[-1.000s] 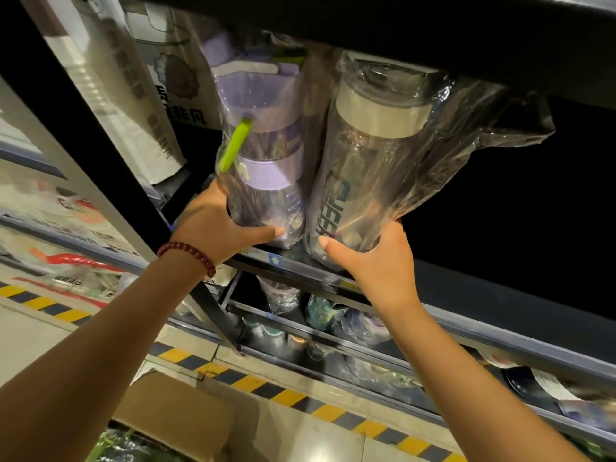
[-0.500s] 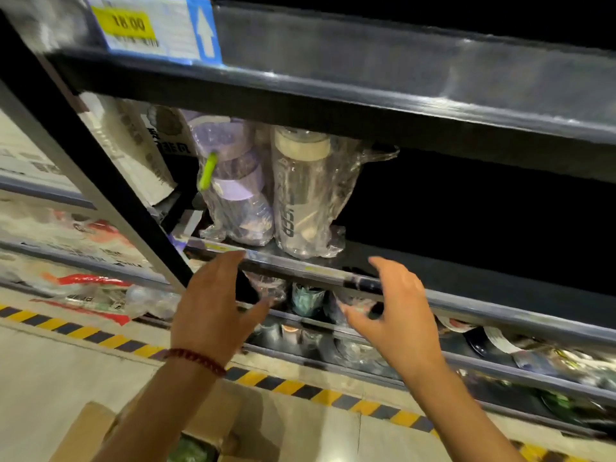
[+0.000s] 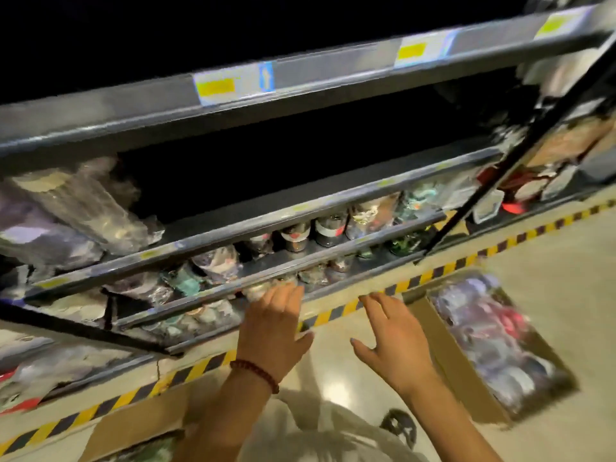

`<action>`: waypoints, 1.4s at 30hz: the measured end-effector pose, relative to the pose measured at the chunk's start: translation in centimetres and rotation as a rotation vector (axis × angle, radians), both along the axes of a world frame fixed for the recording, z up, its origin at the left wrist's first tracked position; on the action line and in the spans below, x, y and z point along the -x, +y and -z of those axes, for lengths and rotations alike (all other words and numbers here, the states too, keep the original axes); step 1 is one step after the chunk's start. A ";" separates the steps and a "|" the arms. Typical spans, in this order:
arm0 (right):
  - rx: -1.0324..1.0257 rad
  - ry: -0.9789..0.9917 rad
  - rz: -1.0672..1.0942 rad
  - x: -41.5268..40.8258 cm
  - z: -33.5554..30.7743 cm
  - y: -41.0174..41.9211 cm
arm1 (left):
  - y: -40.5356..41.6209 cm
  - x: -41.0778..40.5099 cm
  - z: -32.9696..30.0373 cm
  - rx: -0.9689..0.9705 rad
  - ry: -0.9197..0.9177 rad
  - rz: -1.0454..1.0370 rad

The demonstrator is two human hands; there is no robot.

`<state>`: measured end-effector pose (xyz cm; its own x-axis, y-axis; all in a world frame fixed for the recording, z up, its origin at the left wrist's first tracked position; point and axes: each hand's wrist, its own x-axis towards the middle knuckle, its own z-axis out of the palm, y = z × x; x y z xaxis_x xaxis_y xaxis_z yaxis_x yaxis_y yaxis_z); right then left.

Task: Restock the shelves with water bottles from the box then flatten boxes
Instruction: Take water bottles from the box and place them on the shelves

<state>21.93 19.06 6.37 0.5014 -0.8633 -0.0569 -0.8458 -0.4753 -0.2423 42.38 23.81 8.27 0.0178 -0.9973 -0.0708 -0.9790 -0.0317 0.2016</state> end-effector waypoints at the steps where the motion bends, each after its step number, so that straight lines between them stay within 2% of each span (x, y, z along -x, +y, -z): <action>1: -0.006 -0.009 0.049 2.2 -0.2 0.5 | -0.6 2.0 -0.2 -0.015 0.020 0.048; 6: 0.014 -0.029 0.287 13.0 -0.6 2.3 | -3.1 12.8 0.2 -0.061 0.060 0.231; 12: 0.028 -0.072 0.470 24.8 -0.7 2.3 | -5.9 26.7 0.7 -0.050 0.075 0.456; 19: -0.026 -0.141 0.715 34.2 0.4 2.5 | -9.6 38.4 0.6 -0.143 0.046 0.633; 26: -0.129 -0.234 0.908 37.6 3.4 -0.1 | -15.6 42.4 3.1 -0.296 0.043 0.699; 33: -0.208 -0.277 1.068 39.3 7.2 -8.0 | -25.1 44.7 6.9 -0.450 0.026 0.729; 38: -0.323 -0.298 1.168 41.2 12.1 -15.4 | -33.9 47.5 11.7 -0.527 -0.045 0.747; 42: -0.489 -0.356 1.245 43.4 17.5 -19.9 | -39.2 50.8 17.3 -0.643 -0.078 0.691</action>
<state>-21.46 -0.80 -11.09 -0.5257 -0.6781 -0.5136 -0.5044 0.7347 -0.4537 -8.40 -15.34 -8.98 -0.5343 -0.5589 -0.6342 -0.8326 0.4776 0.2806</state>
